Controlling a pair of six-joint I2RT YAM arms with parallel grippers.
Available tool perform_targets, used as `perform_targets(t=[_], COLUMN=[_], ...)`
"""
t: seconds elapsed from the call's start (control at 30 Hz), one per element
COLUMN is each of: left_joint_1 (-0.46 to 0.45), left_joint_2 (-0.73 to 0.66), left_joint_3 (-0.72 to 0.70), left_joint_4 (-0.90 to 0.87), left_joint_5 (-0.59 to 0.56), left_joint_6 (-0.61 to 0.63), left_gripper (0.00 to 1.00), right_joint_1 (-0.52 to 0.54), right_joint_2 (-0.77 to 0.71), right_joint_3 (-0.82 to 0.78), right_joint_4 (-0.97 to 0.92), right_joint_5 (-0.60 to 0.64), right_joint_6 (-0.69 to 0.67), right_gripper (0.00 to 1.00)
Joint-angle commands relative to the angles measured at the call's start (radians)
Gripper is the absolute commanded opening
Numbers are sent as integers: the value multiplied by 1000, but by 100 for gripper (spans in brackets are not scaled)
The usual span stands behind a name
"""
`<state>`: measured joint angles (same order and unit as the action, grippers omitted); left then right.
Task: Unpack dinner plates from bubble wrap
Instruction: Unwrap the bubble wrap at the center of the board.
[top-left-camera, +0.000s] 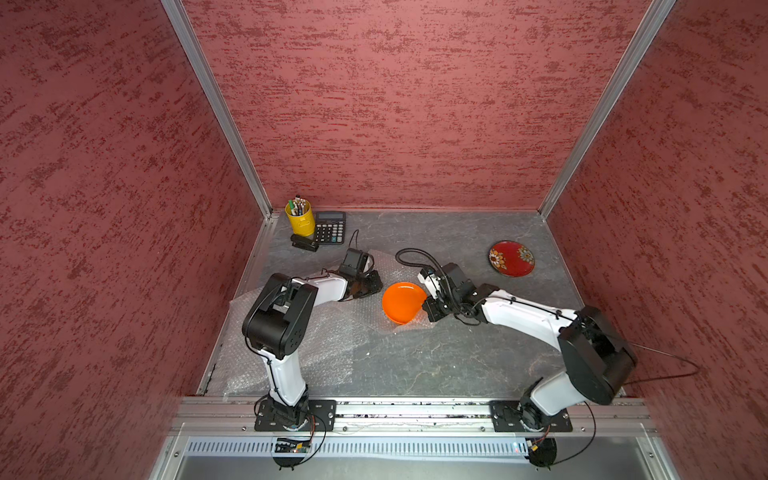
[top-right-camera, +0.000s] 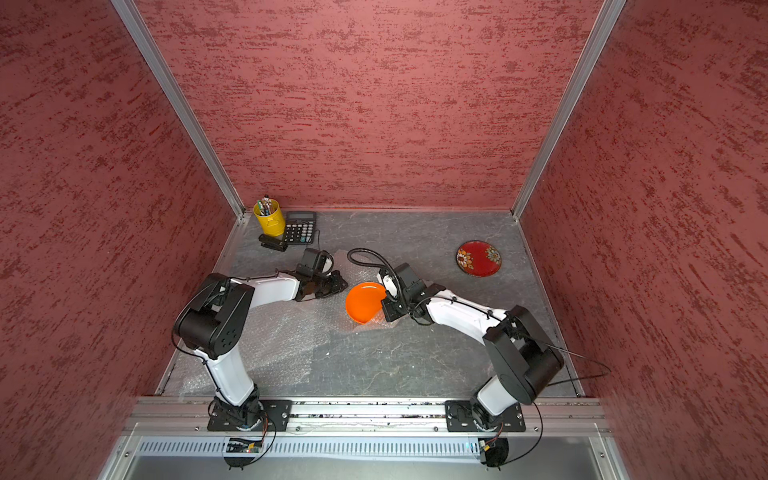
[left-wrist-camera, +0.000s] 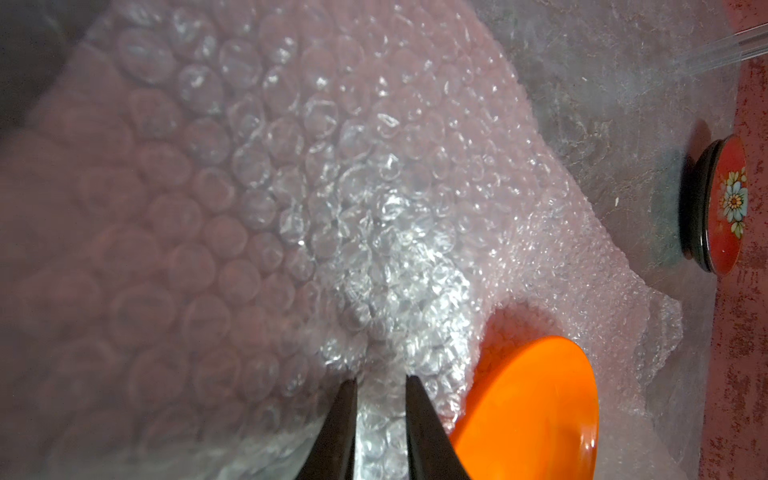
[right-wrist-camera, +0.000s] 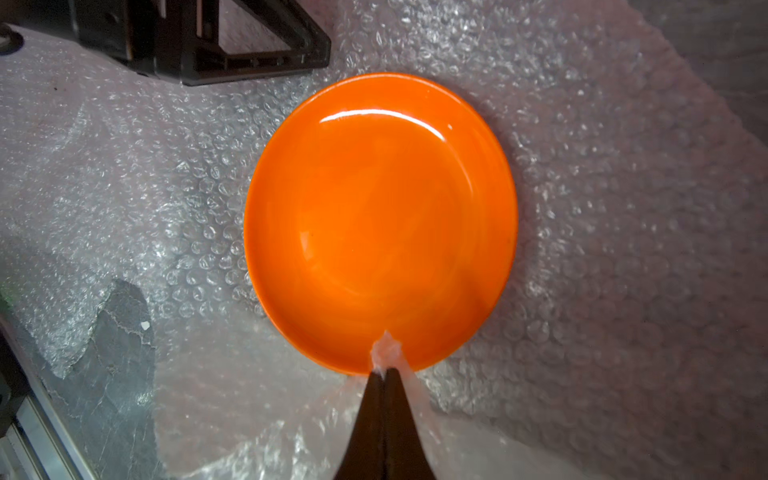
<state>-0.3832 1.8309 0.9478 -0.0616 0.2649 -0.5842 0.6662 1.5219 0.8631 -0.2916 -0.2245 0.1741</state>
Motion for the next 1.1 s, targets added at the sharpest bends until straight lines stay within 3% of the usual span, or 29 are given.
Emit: perform_targets(t=[0.0, 0.5, 0.7, 0.83, 0.97, 1.07], left_joint_1=[-7, -6, -6, -6, -7, -8], left_joint_2=[41, 16, 2, -6, -12, -15], left_joint_3=[-48, -58, -66, -71, -73, -73], left_joint_4=[-101, -112, -113, -113, -112, -113], left_joint_5=[-59, -88, -96, -105, -105, -105], left_joint_6=[-6, -8, -12, -16, -19, -20], left_gripper=[24, 24, 24, 24, 24, 24], right_joint_1=[11, 16, 19, 25, 25, 25], right_joint_2=[-63, -321, -370, -446, -522, -569], right_joint_3=[-53, -252, -301, -344, -380, -397], right_joint_4=[-2, -21, -17, -24, -60, -65], right_joint_5=[-27, -29, 21, 70, 150, 189], right_joint_6=[49, 189, 309, 393, 453, 476], right_gripper=[0, 0, 1, 5, 29, 33])
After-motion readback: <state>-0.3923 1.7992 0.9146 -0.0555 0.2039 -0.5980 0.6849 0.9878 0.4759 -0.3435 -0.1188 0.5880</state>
